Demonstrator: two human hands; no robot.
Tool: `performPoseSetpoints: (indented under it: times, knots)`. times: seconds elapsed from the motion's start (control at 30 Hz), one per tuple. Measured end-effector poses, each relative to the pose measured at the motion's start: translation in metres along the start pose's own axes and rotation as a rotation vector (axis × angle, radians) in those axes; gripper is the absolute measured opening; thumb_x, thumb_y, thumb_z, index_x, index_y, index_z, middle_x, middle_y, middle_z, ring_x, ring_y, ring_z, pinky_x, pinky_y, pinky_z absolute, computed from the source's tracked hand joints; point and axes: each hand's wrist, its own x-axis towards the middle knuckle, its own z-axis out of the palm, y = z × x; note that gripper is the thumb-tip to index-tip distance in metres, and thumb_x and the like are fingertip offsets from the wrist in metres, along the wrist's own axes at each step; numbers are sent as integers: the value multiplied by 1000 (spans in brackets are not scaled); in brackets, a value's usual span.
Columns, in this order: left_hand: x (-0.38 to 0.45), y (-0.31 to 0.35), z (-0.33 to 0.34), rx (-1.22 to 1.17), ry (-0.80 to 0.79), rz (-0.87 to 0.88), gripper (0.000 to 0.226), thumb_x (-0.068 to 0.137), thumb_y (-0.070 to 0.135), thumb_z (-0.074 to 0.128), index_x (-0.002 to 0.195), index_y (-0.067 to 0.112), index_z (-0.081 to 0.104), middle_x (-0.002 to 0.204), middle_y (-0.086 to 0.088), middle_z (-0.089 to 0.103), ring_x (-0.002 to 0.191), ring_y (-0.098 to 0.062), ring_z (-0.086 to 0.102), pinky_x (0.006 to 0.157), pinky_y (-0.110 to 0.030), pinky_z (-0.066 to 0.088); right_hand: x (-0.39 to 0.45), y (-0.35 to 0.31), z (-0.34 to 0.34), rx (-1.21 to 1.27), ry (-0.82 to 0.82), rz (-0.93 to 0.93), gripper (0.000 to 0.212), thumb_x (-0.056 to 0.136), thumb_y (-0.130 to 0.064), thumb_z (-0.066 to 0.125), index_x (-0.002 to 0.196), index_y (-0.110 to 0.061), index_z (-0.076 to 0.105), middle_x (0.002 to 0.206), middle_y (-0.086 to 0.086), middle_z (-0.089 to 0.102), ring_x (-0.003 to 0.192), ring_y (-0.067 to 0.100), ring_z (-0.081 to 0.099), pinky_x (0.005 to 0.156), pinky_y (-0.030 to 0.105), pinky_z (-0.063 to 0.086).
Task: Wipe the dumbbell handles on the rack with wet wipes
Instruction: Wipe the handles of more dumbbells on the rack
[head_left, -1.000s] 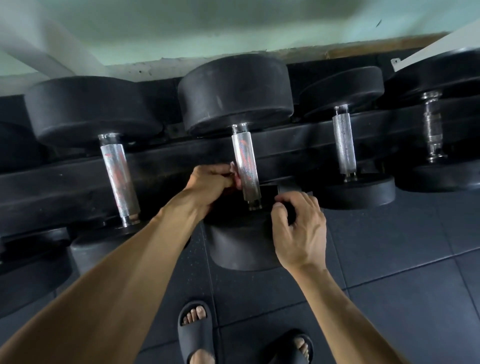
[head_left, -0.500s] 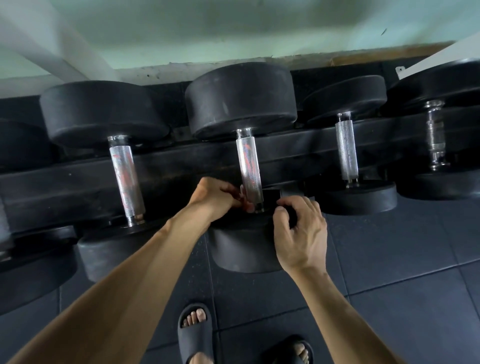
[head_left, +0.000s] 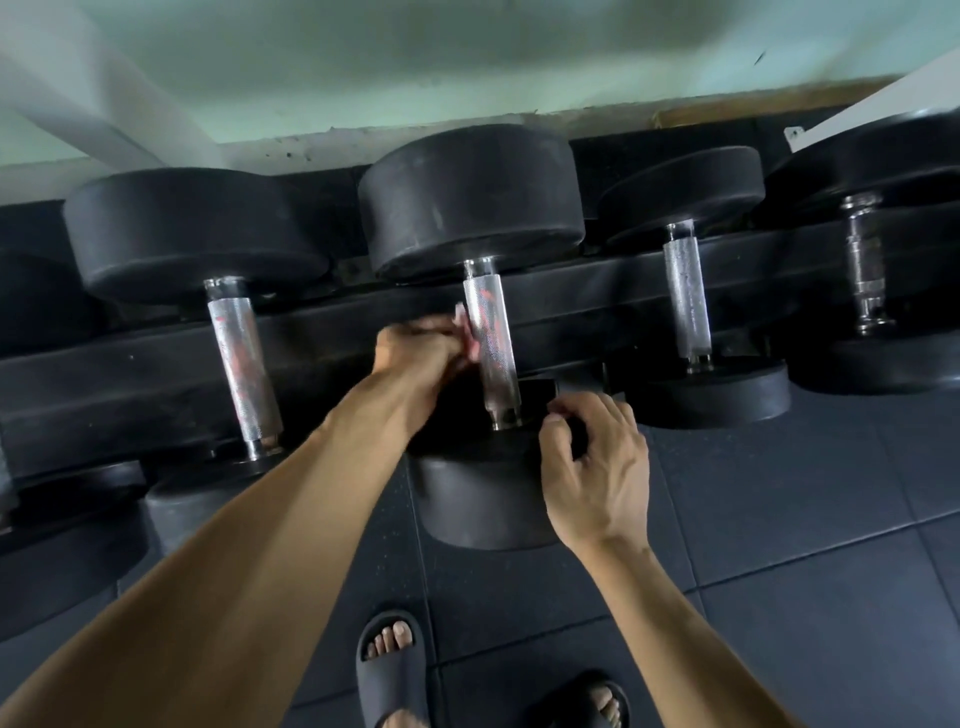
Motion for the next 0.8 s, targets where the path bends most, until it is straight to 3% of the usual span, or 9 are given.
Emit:
performPoseSetpoints:
  times: [0.1, 0.23, 0.27, 0.33, 0.47, 0.57, 0.67, 0.8]
  knots:
    - [29, 17, 11, -285, 35, -15, 31, 83, -22, 53, 85, 6, 66, 70, -6, 65, 60, -14, 62, 55, -23, 55, 0, 1, 1, 6, -8, 2, 38, 81, -37, 37, 85, -15, 68, 84, -10, 65, 86, 15, 53, 85, 49, 48]
    - [2, -12, -3, -76, -133, -102, 32, 85, -19, 53, 82, 9, 68, 83, -7, 68, 81, -20, 64, 87, -32, 54, -1, 1, 1, 9, 10, -17, 33, 83, -35, 40, 82, -15, 67, 80, -9, 64, 84, 14, 53, 81, 49, 49]
    - [-1, -15, -7, -49, -132, -120, 29, 84, -17, 57, 82, 9, 69, 84, -7, 70, 83, -20, 66, 89, -33, 55, -1, 1, 0, 13, 13, -21, 32, 83, -35, 41, 82, -15, 66, 79, -9, 64, 84, 14, 52, 81, 49, 49]
    - [7, -9, -7, -79, -145, -70, 27, 80, -19, 59, 84, 5, 71, 80, -9, 69, 78, -21, 66, 80, -32, 57, -1, 1, 1, 11, 11, -20, 32, 83, -35, 41, 82, -16, 66, 80, -10, 64, 84, 14, 52, 81, 49, 49]
    - [31, 13, 8, -332, 53, -23, 28, 80, -18, 61, 101, -1, 71, 83, -9, 71, 68, -16, 67, 64, -27, 57, 0, 2, 2, 2, 6, -9, 36, 83, -36, 39, 84, -15, 68, 83, -8, 66, 88, 18, 56, 82, 50, 49]
    - [4, -8, 1, -294, 17, -15, 21, 83, -13, 66, 86, 7, 68, 72, -3, 73, 62, -11, 69, 68, -25, 56, 0, 2, 1, 8, 9, -13, 33, 83, -34, 40, 82, -15, 67, 80, -9, 64, 85, 16, 53, 80, 51, 49]
    - [-18, -17, -4, -43, 49, 63, 15, 76, -1, 79, 79, 11, 72, 78, -8, 76, 77, -17, 74, 79, -28, 57, -1, 1, 2, 9, 14, -6, 33, 82, -34, 41, 82, -14, 67, 80, -9, 63, 84, 14, 52, 80, 51, 49]
    - [6, 16, 15, -235, 179, 179, 16, 77, -7, 78, 75, 8, 71, 70, -9, 74, 69, -19, 75, 74, -27, 60, 0, 2, 2, 0, 12, -16, 35, 83, -34, 39, 85, -13, 68, 83, -8, 65, 86, 16, 54, 82, 51, 49]
